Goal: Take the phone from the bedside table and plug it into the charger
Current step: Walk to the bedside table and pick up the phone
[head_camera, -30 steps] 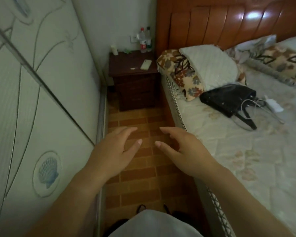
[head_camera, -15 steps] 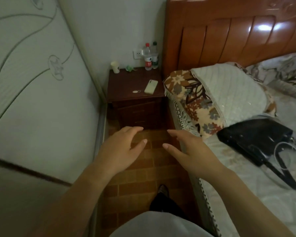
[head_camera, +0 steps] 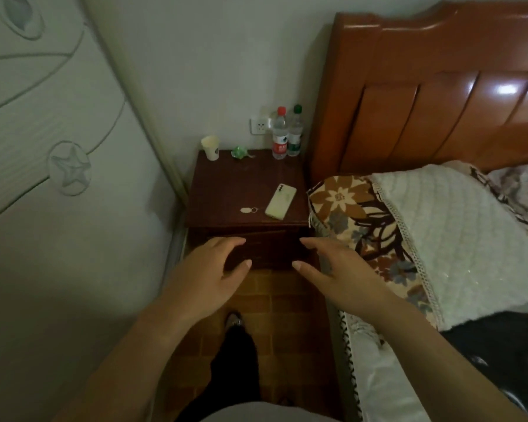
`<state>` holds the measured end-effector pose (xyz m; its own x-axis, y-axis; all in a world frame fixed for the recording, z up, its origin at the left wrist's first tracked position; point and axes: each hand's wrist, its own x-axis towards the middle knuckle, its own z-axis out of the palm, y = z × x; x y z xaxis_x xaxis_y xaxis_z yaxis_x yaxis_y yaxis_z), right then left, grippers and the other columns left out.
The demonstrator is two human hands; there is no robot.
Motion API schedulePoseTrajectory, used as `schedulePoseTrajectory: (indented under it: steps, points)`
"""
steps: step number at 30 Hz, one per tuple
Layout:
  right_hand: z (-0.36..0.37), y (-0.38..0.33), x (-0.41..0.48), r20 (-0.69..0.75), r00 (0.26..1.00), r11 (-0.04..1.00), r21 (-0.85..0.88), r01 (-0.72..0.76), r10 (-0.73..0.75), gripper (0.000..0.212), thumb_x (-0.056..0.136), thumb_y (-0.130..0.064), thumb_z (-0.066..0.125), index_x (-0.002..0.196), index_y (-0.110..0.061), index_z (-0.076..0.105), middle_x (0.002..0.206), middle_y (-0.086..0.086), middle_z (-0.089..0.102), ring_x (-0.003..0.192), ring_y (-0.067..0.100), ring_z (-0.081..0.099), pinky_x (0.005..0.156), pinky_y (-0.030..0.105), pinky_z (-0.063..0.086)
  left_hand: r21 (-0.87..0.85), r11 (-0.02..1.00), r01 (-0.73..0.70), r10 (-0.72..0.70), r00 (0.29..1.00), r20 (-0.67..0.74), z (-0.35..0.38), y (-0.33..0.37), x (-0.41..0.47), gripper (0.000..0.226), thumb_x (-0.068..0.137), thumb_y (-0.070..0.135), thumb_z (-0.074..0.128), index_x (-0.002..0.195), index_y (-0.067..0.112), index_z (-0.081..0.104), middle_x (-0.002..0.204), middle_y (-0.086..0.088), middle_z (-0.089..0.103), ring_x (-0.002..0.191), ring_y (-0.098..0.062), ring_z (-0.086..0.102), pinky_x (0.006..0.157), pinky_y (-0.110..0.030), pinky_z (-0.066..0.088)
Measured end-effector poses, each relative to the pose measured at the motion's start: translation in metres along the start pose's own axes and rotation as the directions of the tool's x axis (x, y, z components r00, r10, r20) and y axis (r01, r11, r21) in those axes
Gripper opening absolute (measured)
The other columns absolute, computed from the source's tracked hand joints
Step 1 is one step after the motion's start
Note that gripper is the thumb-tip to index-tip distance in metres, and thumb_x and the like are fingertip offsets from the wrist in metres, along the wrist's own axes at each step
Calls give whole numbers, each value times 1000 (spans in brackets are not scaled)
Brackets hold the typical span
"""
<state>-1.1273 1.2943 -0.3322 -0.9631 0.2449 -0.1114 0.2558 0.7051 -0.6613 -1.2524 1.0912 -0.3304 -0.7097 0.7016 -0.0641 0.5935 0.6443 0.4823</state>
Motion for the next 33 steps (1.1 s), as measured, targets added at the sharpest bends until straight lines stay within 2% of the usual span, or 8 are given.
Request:
schedulePoseTrajectory:
  steps: [6, 10, 15, 18, 22, 24, 27, 33]
  points:
    - [-1, 39, 101, 40, 994, 994, 3, -105, 105, 57, 88, -53, 46, 138, -28, 33, 144, -4, 39, 127, 12, 39, 96, 22, 34, -37, 999, -32, 35, 998, 61, 10, -33, 121, 46, 86, 53, 42, 129, 36, 40, 125, 12, 51, 71, -1, 47, 60, -18, 35]
    - [-5, 63, 164, 12, 983, 983, -10, -184, 184, 56, 87, -55, 47, 135, -28, 37, 139, -4, 45, 124, 13, 42, 96, 25, 37, -19, 996, -87, 89, 980, 176, 12, -50, 206, 44, 87, 51, 42, 129, 37, 40, 127, 13, 49, 74, -1, 47, 61, -20, 37]
    - [-10, 98, 230, -15, 982, 981, -45, -186, 186, 56, 86, -50, 53, 134, -25, 40, 137, 0, 46, 123, 17, 42, 95, 29, 39, 8, 987, -162, 155, 957, 246, 25, -70, 290, 43, 86, 49, 45, 127, 33, 42, 125, 7, 52, 79, -2, 44, 62, -23, 37]
    - [-6, 131, 270, -5, 984, 983, -46, -180, 180, 55, 87, -44, 56, 134, -21, 40, 137, 4, 46, 123, 21, 41, 96, 31, 38, -23, 992, -124, 126, 948, 292, 52, -85, 329, 44, 86, 46, 47, 127, 30, 43, 126, 4, 51, 85, -4, 47, 69, -27, 42]
    - [18, 184, 319, 12, 985, 980, -107, -170, 173, 59, 86, -41, 59, 135, -17, 38, 141, 8, 41, 126, 26, 37, 100, 34, 33, -12, 999, -31, 33, 921, 388, 101, -107, 366, 45, 88, 39, 49, 130, 25, 43, 130, -2, 49, 104, -14, 52, 85, -38, 49]
    - [35, 208, 341, 69, 987, 982, -134, -134, 145, 62, 85, -41, 60, 137, -17, 37, 144, 9, 38, 129, 27, 34, 103, 37, 32, -9, 999, 31, -25, 916, 399, 123, -120, 377, 44, 88, 37, 49, 130, 24, 43, 131, -3, 49, 109, -17, 51, 89, -38, 47]
    - [62, 243, 373, 249, 967, 977, -215, 5, 50, 69, 82, -40, 64, 139, -17, 33, 148, 11, 31, 134, 30, 26, 106, 43, 31, -2, 994, 106, -97, 913, 396, 150, -142, 385, 44, 89, 39, 48, 130, 26, 42, 133, -1, 47, 112, -18, 50, 89, -35, 45]
    - [108, 301, 430, 480, 870, 919, -284, 273, -110, 90, 72, -49, 71, 143, -23, 23, 155, 5, 15, 140, 25, 9, 111, 49, 20, -32, 975, 219, -195, 918, 346, 191, -182, 389, 42, 89, 41, 47, 129, 29, 42, 131, 2, 47, 102, -12, 51, 73, -25, 39]
